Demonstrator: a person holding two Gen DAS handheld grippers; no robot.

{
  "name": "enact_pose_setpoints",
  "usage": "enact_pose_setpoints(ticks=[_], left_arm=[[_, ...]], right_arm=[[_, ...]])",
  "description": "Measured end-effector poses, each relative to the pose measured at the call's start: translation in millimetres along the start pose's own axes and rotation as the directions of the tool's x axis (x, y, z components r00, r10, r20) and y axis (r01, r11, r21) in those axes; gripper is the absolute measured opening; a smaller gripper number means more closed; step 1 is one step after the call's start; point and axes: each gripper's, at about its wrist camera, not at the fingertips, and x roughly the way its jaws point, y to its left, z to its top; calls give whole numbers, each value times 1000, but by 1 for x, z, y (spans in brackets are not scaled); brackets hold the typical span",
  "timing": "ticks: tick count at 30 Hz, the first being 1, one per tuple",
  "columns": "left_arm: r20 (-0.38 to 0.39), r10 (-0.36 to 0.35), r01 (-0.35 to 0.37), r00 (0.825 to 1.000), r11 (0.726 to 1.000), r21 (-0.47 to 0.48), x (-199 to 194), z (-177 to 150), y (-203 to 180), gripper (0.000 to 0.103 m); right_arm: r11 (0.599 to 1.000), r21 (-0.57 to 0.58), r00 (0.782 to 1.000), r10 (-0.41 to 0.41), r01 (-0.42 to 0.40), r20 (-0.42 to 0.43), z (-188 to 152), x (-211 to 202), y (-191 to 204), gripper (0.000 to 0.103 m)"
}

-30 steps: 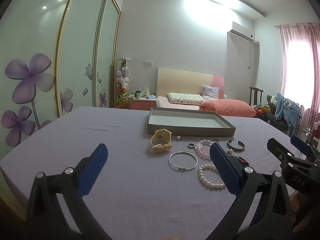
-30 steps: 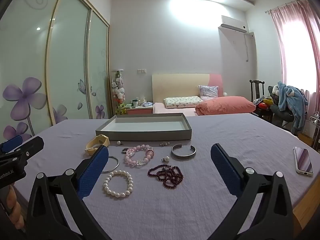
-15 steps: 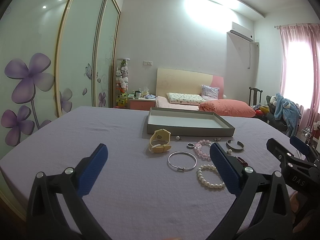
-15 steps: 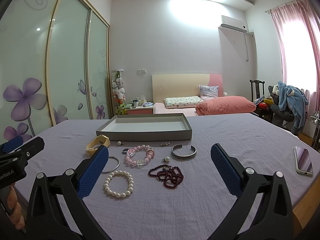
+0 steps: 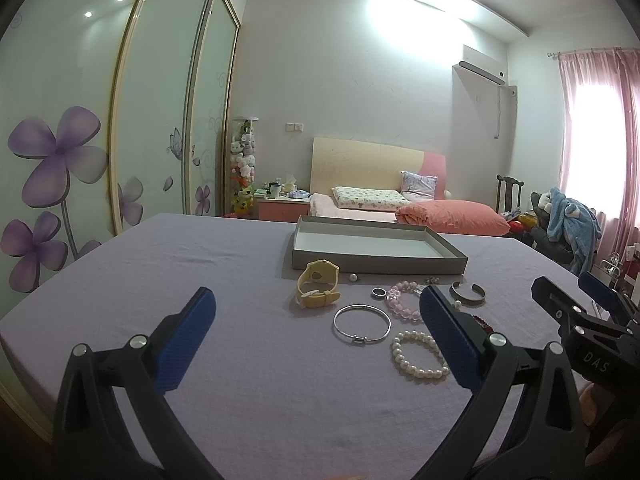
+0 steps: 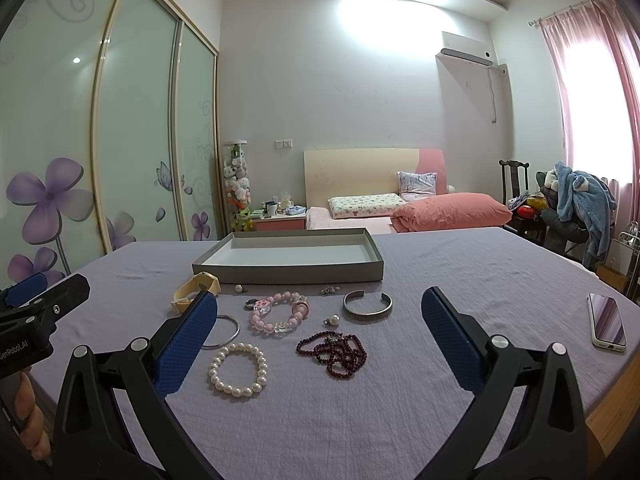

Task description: Organize jewelry

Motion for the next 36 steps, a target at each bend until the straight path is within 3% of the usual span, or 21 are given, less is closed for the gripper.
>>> enact_pose_setpoints(ticks=[36], left_arm=[[3, -6, 6, 1000, 1000, -4, -6, 11, -10, 99]], right_arm=[[1000, 4, 1000, 2, -2, 1, 0, 0, -3, 101]])
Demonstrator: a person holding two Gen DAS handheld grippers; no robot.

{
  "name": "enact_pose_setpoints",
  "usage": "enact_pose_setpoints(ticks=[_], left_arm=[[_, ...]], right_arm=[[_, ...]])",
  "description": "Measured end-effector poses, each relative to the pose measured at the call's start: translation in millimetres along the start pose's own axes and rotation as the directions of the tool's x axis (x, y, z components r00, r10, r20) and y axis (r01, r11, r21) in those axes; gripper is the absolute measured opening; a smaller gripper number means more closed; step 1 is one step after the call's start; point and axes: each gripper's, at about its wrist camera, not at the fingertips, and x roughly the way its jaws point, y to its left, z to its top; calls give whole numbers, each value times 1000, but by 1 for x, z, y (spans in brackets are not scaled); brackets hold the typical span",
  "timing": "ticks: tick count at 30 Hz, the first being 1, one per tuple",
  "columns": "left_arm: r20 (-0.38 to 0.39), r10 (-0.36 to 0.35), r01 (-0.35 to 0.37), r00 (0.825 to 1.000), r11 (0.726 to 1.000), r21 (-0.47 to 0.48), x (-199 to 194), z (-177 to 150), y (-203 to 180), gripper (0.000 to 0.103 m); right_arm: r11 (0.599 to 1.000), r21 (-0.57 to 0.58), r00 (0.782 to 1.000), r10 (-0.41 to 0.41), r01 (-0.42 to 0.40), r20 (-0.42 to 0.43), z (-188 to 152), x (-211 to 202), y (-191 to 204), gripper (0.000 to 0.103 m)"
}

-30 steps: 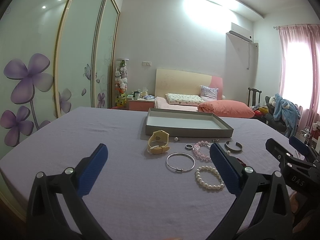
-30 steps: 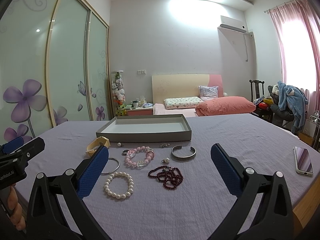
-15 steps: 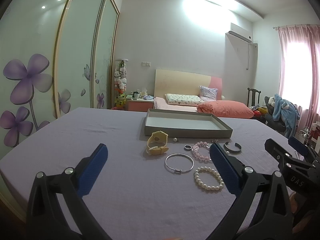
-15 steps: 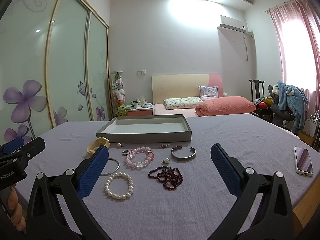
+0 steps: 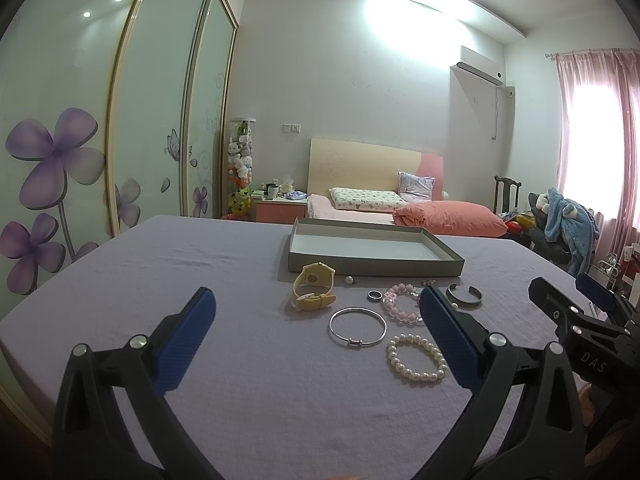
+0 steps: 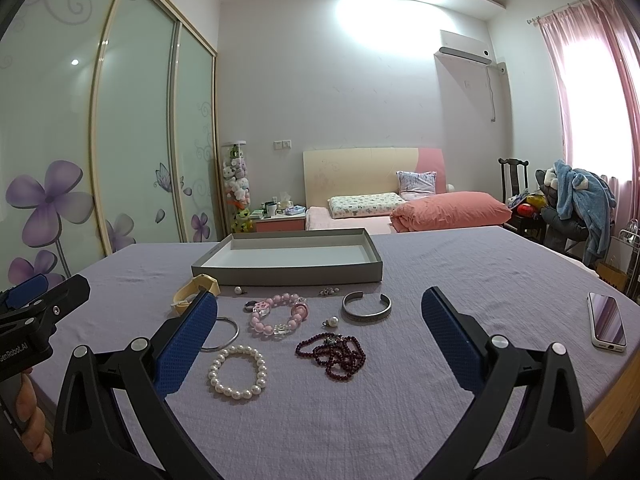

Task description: Organize jewelry

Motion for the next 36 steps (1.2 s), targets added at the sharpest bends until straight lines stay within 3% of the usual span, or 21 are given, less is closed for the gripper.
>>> enact_pose_setpoints(ticks=[20, 26, 32, 36], left_arm=[[-25, 3, -3, 1000, 1000, -1, 9, -3, 0, 99], [-87, 15, -15, 996, 1000, 4, 34, -7, 4, 99], [-153, 16, -15, 988, 1000, 14, 61, -7, 3, 99], [-210, 15, -10, 978, 1000, 25, 84, -7, 2, 99]], right_arm=[[1000, 18, 999, -1, 2, -42, -9, 11, -8, 101], [999, 38, 991, -20, 26, -136, -14, 35, -18, 101], [997, 66, 952, -11, 32, -306, -20, 73, -34, 101], [997, 60, 935, -18, 42, -355, -22, 82, -35, 101]])
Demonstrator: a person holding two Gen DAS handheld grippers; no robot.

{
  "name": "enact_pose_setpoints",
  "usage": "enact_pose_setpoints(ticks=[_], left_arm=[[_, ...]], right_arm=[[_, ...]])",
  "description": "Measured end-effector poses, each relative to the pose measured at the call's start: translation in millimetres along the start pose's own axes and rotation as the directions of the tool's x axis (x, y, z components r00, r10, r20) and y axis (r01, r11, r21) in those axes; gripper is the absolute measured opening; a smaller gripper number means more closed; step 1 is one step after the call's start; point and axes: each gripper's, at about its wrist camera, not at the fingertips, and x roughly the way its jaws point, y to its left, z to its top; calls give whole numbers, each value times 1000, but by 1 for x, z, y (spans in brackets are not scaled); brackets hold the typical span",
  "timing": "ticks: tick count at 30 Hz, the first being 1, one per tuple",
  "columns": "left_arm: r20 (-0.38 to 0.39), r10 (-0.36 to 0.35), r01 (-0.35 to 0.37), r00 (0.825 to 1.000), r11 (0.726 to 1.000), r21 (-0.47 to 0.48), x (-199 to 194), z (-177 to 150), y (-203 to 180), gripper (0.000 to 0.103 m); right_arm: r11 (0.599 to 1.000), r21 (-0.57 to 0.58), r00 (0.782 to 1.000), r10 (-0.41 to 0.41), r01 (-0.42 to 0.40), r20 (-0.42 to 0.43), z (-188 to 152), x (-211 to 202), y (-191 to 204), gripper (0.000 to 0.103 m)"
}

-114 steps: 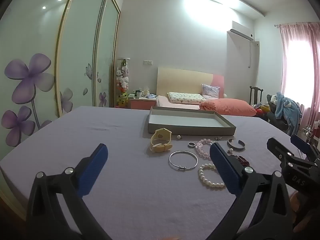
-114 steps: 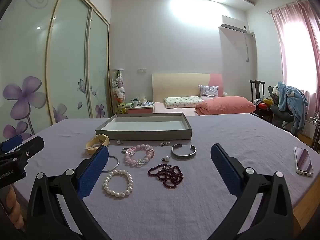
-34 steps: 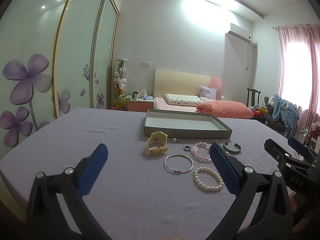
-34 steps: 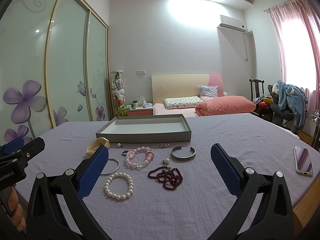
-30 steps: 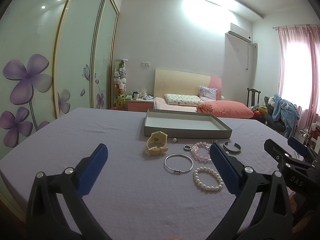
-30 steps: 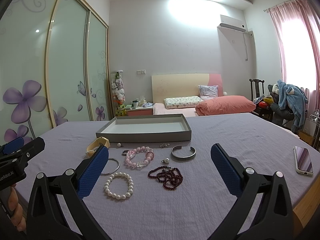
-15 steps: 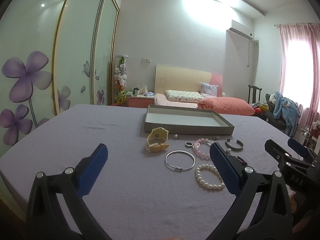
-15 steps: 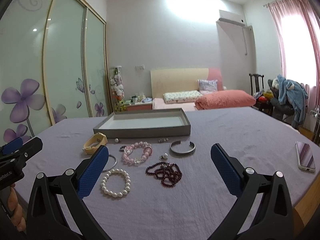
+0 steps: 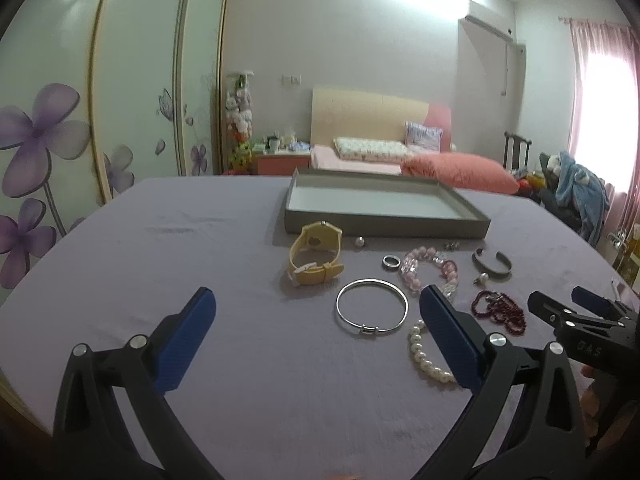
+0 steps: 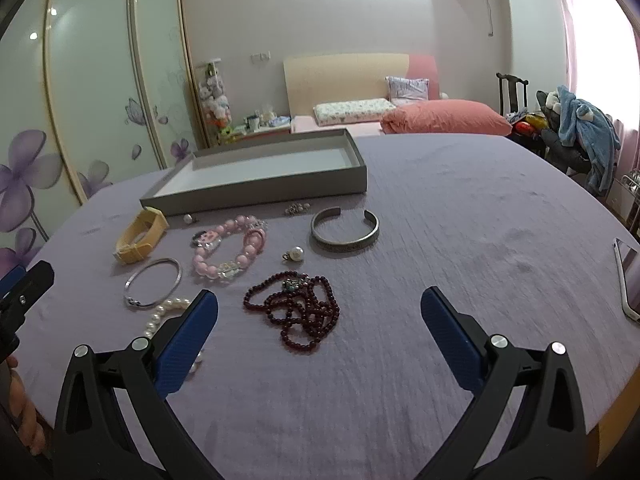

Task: Organize jewelry
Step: 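Grasp the thin silver bangle with the left tool while the right tool approaches the red bead necklace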

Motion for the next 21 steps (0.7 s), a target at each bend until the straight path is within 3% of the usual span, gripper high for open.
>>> enact_pose_setpoints(ticks=[3, 6, 14, 21], left_arm=[[-86, 8, -7, 996, 1000, 12, 23, 4, -1, 99], [-192, -2, 8, 981, 999, 32, 51, 6, -2, 99], [-302, -39, 69, 952, 994, 89, 92, 16, -22, 99], [-376, -6, 67, 927, 987, 149, 122, 17, -43, 99]], right_arm=[[1000, -9, 1000, -8, 8, -16, 0, 3, 2, 101], [1000, -10, 1000, -2, 2, -19, 2, 6, 2, 101], [1000, -10, 1000, 1, -1, -27, 8, 12, 1, 101], [1000, -12, 1000, 4, -5, -29, 9, 14, 2, 101]])
